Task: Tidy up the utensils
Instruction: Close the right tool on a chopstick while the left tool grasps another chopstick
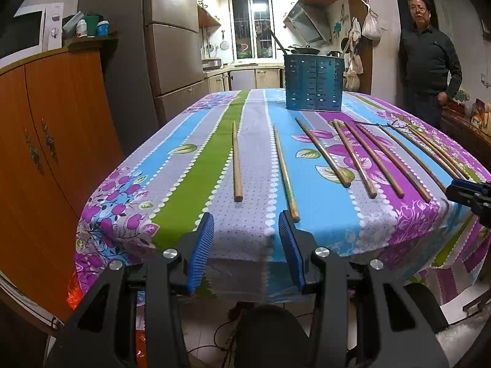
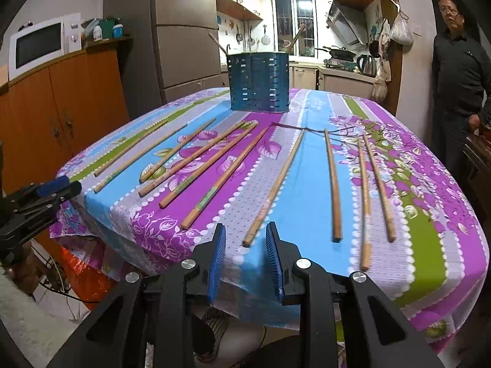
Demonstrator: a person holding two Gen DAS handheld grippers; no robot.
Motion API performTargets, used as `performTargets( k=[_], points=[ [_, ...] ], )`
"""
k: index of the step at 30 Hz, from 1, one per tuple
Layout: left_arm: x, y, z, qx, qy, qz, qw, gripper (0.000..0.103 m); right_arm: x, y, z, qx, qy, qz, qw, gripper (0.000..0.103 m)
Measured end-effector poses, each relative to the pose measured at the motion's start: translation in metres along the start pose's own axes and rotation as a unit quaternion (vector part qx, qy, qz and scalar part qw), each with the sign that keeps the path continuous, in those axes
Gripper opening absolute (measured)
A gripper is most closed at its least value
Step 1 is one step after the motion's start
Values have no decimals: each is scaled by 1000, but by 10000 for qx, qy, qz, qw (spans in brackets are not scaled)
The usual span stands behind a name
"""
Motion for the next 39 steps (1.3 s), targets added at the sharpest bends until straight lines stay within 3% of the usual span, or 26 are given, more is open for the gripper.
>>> performTargets(
  k=[6,10,18,24,26,34,39],
  points=[
    [7,2,-1,-19,-33,7,10000,43,3,4,-4,-85,358,-110,9993,26],
    [9,0,1,-126,-45,-67,9999,43,1,5,-4,-140,564,-215,9981,11],
    [-21,-9,-5,-217,534,-431,9974,42,-1,4,-2,-118,571,-221,9981,8],
    [-36,3,-20,-20,607,-633,9961,42,-2,4,0,-135,553,-224,9981,8],
    [-39,3,-21,-85,582,-688,9959,40,-2,4,0,-143,557,-228,9981,8],
    [-44,4,-23,-181,653,-658,9955,13,-6,5,1,-182,659,-349,9970,7],
    [-42,5,-25,-235,672,-587,9957,6,-11,4,7,-254,758,-532,9954,7]
  ],
)
Point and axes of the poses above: each gripper's, at about its wrist camera, not at the fingertips, and z roughly against the way its jaws point, x to its left, y to its underside, the point moved 3 cm from there along -z, roughly the way its jaws point, and after that the axes turned 15 degrees about -x, right-handed, at the moved point
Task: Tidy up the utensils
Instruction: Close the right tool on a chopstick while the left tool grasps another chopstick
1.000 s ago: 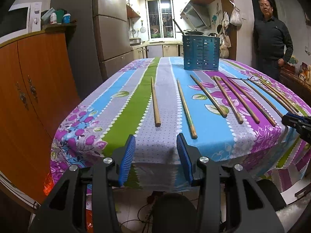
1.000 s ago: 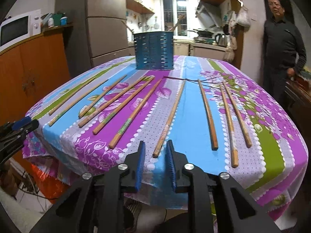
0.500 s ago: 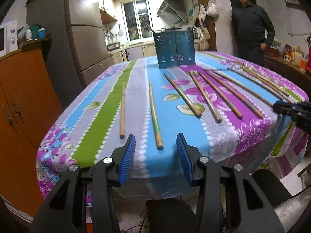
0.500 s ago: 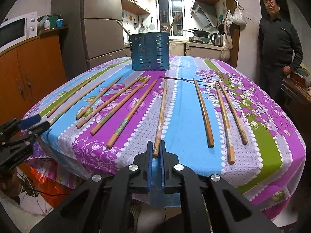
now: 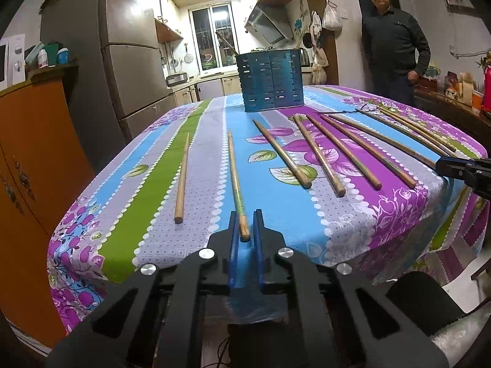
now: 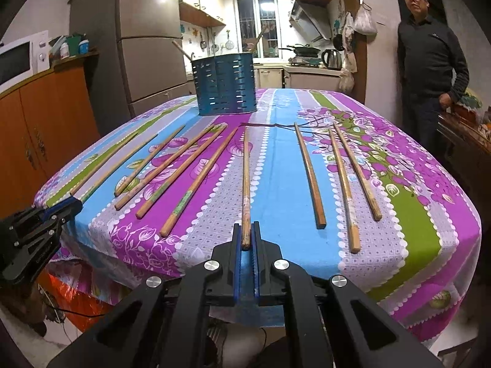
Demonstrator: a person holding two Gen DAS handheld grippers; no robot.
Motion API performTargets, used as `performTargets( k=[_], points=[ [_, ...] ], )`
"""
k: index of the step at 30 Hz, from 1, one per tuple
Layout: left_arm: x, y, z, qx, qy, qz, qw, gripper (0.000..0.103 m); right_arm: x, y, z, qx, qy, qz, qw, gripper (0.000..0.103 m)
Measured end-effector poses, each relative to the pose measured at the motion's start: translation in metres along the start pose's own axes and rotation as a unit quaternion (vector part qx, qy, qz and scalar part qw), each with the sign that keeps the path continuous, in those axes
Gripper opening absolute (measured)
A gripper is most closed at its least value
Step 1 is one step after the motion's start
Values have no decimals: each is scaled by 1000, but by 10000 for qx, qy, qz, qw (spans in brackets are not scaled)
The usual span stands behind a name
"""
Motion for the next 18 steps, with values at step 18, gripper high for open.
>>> performTargets(
  k=[18],
  points=[
    [6,4,9,-79,6,140,9999,5,-2,-6,15,-138,143,-90,9998,7]
  ],
)
Point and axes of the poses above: each gripper's, at about its wrist camera, not at the fingertips, and z roughly against the way its jaws point, x to its left, y to its underside, the point moved 3 cm from there along -z, roughly the way its jaws point, and after that the axes turned 15 degrees about -x, right-handed, at the moved point
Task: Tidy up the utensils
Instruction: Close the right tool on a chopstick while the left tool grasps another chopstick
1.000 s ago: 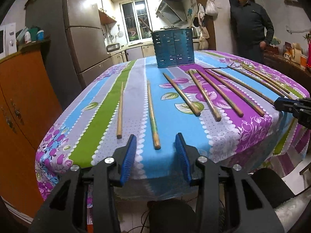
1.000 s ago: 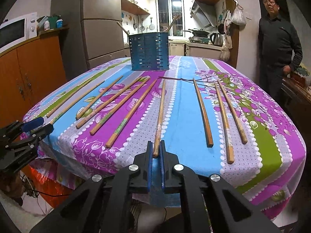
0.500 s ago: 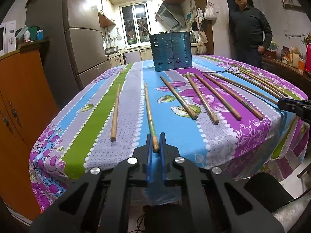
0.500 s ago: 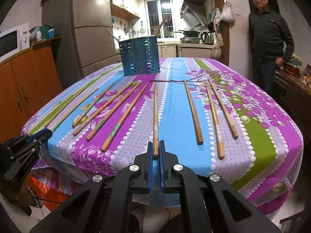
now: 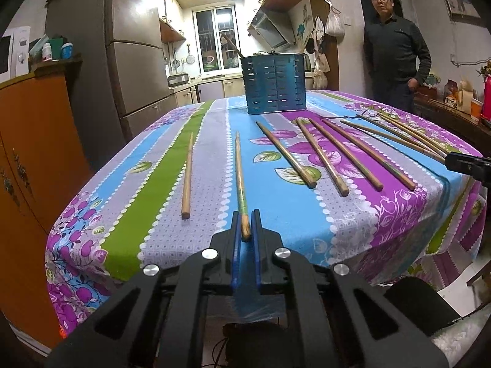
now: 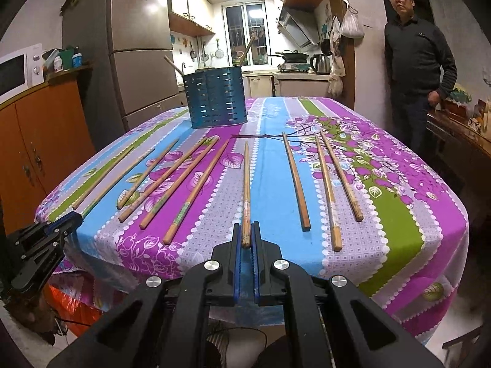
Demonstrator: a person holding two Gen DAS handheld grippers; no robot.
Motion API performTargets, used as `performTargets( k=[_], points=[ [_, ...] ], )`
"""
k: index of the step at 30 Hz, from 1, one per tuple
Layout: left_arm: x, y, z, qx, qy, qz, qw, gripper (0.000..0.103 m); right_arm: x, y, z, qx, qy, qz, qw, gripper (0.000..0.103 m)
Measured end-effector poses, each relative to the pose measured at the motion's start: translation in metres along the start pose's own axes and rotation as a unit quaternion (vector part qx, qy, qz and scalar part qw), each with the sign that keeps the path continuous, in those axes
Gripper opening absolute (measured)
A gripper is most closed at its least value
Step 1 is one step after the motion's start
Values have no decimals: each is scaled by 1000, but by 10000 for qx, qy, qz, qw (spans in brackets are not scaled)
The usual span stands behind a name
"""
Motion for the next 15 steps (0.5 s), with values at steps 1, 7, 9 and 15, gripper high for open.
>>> performTargets(
  k=[1,7,9,15],
  points=[
    [0,0,1,-9,-5,-14,10000,5,0,0,0,-3,-5,0,10000,7],
    [-1,-6,5,-128,-25,-48,9999,5,0,-1,4,-77,-4,32,10000,7],
    [-2,-9,8,-188,-24,-56,9998,5,1,-2,5,-115,-5,70,9999,7],
    [2,-23,13,-343,-38,9,9994,5,8,-23,17,-527,-42,396,9978,7]
  ],
)
Point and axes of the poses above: each gripper's, at about its wrist camera, not at the fingertips, and z roughly against the way its jaws point, x to its left, y to its underside, the point moved 3 cm from there along -z, roughly the way its jaws point, and after that the axes turned 15 degrees about -x, right-handed, at the moved point
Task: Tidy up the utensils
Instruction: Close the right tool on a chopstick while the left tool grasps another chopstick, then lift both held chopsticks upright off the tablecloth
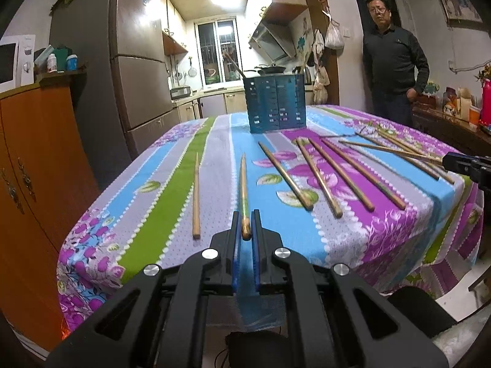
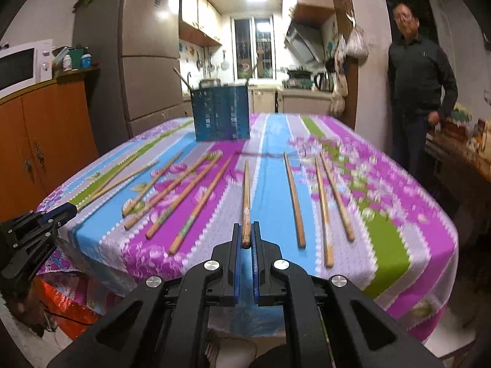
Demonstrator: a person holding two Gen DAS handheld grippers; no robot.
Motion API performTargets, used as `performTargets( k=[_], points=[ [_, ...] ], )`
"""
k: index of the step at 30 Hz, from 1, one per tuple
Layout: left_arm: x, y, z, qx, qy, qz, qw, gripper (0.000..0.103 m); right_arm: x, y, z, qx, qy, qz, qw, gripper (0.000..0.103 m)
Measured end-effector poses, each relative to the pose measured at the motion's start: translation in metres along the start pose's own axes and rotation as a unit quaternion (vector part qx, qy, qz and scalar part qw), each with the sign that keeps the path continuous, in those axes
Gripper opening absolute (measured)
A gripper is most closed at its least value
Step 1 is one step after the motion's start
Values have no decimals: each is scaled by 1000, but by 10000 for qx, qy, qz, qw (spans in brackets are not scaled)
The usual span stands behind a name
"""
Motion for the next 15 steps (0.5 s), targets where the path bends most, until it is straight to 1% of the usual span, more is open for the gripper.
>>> performTargets(
  k=[5,9,15],
  points=[
    [2,-16,5,-199,-44,-28,9998,5,-1,-25,1,-283,-82,89,9995,7],
    [2,-33,8,-438,-97,-55,9990,5,-4,-47,-2,-483,-154,123,9986,7],
    [5,-62,5,-739,-159,-35,9971,5,-4,-69,-16,-549,-303,216,9978,7]
  ],
)
Point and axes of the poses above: each gripper's, at about its wrist camera, not at the fingertips, and z roughly against the way its jaws point, x to its left, y to its underside, the point moved 3 cm from there along -z, roughly the way its jaws point, and after that the axes turned 15 degrees about -x, right-handed, at the moved point
